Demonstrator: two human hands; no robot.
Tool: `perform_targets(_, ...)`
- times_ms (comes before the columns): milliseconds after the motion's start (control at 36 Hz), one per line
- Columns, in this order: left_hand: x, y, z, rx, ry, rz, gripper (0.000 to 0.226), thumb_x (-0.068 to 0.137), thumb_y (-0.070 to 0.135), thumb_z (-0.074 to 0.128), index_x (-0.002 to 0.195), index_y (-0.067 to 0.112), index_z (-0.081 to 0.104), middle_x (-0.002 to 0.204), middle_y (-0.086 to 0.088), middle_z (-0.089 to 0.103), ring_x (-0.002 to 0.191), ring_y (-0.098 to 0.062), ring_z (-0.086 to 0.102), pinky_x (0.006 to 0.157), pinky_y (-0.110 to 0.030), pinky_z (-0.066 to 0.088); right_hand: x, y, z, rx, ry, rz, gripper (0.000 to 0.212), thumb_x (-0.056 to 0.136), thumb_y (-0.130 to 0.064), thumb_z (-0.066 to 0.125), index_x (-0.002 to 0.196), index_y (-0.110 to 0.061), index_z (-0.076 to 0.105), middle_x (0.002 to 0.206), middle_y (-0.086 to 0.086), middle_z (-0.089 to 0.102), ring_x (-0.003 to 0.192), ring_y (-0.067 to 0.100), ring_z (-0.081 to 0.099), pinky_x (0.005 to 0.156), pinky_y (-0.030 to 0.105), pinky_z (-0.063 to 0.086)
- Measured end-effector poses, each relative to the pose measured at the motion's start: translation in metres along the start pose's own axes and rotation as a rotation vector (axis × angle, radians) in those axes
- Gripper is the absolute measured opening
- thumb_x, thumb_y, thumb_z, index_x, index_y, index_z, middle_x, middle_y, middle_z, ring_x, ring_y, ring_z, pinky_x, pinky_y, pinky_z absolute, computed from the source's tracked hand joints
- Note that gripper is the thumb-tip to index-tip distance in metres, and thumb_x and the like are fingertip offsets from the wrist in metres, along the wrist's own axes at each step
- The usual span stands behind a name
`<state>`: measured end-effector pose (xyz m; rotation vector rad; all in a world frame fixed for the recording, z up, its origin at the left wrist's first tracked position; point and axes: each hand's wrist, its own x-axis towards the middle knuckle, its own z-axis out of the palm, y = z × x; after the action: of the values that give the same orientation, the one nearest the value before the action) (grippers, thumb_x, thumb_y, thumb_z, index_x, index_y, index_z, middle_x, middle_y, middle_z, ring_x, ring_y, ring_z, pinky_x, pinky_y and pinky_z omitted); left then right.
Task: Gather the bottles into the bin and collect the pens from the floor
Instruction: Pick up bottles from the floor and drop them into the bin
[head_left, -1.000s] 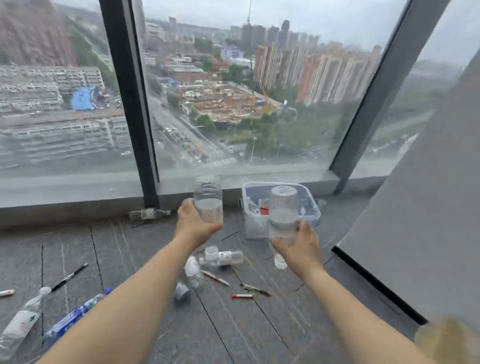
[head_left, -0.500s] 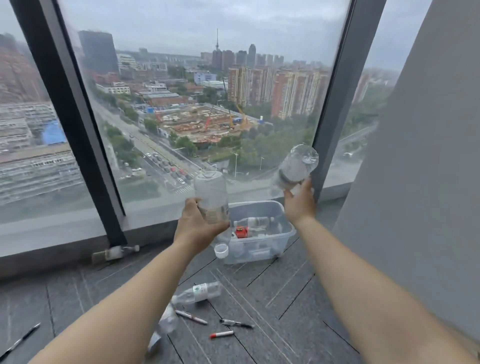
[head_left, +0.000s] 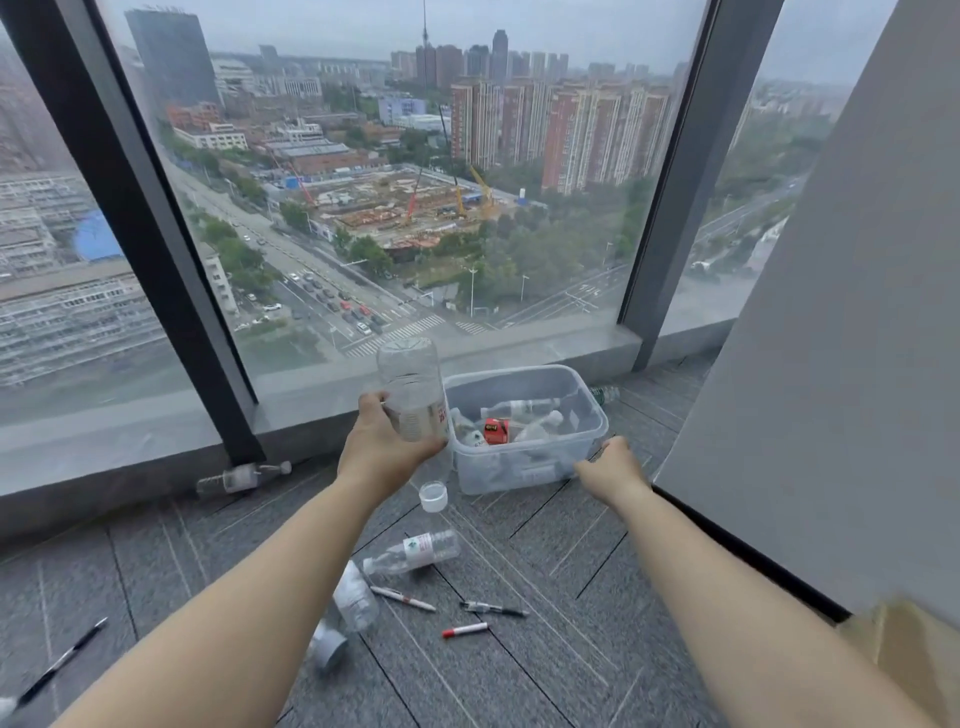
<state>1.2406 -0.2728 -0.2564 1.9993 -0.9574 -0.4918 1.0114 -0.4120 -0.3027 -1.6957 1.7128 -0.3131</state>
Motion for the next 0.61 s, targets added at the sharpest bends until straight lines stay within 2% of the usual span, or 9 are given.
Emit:
perform_targets(56,-0.006,-0.003,-0.002,0.013,0.004,-0.009,0.082,0.065,0.035,0.085,0.126,0.015,0.034,0.115,-0.004,0.055,0.104,-0.024,0.056,0.09,-0.037,0.047,-0.004,0.0,0.001,-0.029,0.002,-0.005,0.055,0.09,-0.027,0.056,0.134,-0.007,0.031,0.123,0.015,0.055,0.102,0.031,0.058,0.08,0.039,0.051)
perform_targets(139,-0.013,-0.008,-0.004,0.048,-0.001,-0.021,0.083,0.065,0.036,0.084,0.129,0.015,0.034,0.12,-0.005,0.055,0.108,-0.025,0.056,0.092,-0.037,0.046,-0.011,-0.001,0.003,-0.081,0.0,-0.01,0.055,0.089,-0.03,0.056,0.133,-0.008,0.033,0.122,0.015,0.056,0.097,0.03,0.056,0.077,0.036,0.049)
perform_targets(250,-0.014,-0.007,-0.005,0.091,-0.003,0.022,0.08,0.067,0.037,0.082,0.13,0.017,0.037,0.123,-0.004,0.056,0.11,-0.024,0.055,0.092,-0.036,0.044,-0.014,-0.002,0.004,-0.089,0.01,-0.029,0.057,0.087,-0.032,0.055,0.133,-0.008,0.034,0.123,0.014,0.058,0.106,0.033,0.057,0.081,0.035,0.047)
perform_targets(361,-0.003,0.011,0.005,0.081,-0.02,0.082,0.077,0.068,0.035,0.081,0.131,0.018,0.041,0.126,-0.005,0.054,0.114,-0.024,0.052,0.095,-0.036,0.043,-0.011,-0.002,0.002,-0.034,-0.012,-0.053,0.054,0.089,-0.032,0.054,0.133,-0.009,0.035,0.122,0.012,0.058,0.106,0.03,0.057,0.073,0.031,0.04)
perform_targets(417,0.013,0.032,0.013,0.078,0.013,0.165,0.075,0.069,0.03,0.081,0.131,0.015,0.043,0.126,-0.008,0.05,0.118,-0.025,0.047,0.099,-0.037,0.041,-0.005,0.0,0.0,0.04,-0.021,-0.059,0.049,0.088,-0.03,0.055,0.13,-0.011,0.037,0.115,0.011,0.059,0.097,0.028,0.061,0.07,0.034,0.047)
perform_targets(500,0.052,0.078,0.028,0.078,0.11,0.33,0.068,0.078,0.029,0.073,0.135,0.012,0.04,0.131,-0.011,0.043,0.125,-0.026,0.038,0.104,-0.036,0.035,0.011,0.003,-0.006,0.214,-0.051,-0.065,0.049,0.086,-0.028,0.057,0.128,-0.011,0.039,0.111,0.007,0.057,0.096,0.03,0.064,0.085,0.047,0.054)
perform_targets(556,0.084,0.105,0.043,0.226,0.08,0.348,0.068,0.091,0.028,0.058,0.147,0.014,0.022,0.152,-0.01,0.022,0.14,-0.026,0.021,0.114,-0.038,0.023,0.022,0.005,-0.009,0.29,-0.054,-0.059,0.049,0.088,-0.028,0.059,0.129,-0.01,0.039,0.109,0.005,0.056,0.095,0.029,0.064,0.086,0.047,0.054)
perform_targets(611,0.107,0.112,0.06,0.517,-0.048,0.21,0.069,0.098,0.023,0.042,0.152,0.02,-0.002,0.16,-0.004,-0.016,0.148,-0.029,-0.005,0.12,-0.046,0.005,0.027,0.01,-0.009,0.324,-0.061,-0.047,0.05,0.089,-0.027,0.06,0.131,-0.011,0.038,0.109,0.005,0.055,0.094,0.028,0.065,0.083,0.042,0.055)
